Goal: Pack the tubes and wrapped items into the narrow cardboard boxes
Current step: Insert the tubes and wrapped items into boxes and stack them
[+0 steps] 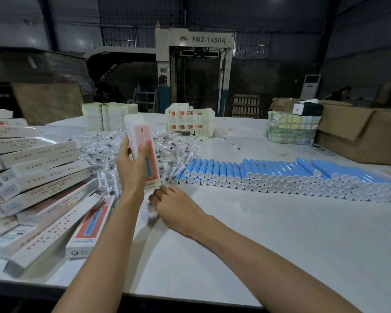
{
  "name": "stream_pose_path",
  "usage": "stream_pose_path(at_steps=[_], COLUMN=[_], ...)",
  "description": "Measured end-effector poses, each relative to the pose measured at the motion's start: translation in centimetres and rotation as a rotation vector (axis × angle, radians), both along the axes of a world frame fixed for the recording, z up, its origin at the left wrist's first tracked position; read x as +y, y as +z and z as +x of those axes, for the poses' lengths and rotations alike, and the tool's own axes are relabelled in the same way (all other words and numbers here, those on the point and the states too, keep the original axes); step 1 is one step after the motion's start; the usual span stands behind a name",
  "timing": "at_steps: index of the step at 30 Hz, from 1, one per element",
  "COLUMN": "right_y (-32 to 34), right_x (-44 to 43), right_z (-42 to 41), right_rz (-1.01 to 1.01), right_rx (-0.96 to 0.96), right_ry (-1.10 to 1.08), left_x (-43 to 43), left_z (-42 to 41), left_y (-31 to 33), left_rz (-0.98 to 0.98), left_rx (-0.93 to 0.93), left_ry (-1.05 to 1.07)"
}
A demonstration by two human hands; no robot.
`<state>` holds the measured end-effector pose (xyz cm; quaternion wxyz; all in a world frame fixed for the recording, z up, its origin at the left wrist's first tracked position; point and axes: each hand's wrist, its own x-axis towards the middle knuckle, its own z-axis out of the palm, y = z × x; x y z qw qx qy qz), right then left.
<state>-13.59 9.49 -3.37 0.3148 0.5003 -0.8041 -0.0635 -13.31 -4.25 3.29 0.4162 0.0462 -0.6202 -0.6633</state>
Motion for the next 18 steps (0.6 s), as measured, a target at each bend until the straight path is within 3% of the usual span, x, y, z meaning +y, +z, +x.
stream_pose_path(at_steps=[3,6,10,12,18], right_y=[1.3,2.9,4.5,4.3,5.1], right_x=[3.1,7.1,12.8,14.9,18.1], right_z=[-0.7,-1.9,-2.6,-2.8,-3.8], right_rz=[-0.057,-0.299,-0.915,-1.198,-1.674], right_rx=[0.084,0.074,-0.354,-0.425,-0.746], right_ry=[0.062,0.083,-0.025,-0.06,0.025], left_x=[-0.4,-0.5,1.2,2.8,8.6], left_z=[-0.1,-0.3,-0.4,-0.2,1.0], left_y=[0.0,-0.1,-0.2,-0.2,-1.4], left_rz=[0.149,0.251,0.283,0.228,0.013], left_rx=[-0.015,-0.054,-0.104,-0.148,-0.322], left_ry=[-0.077,-0.147,-0.332,-0.418,-0.676])
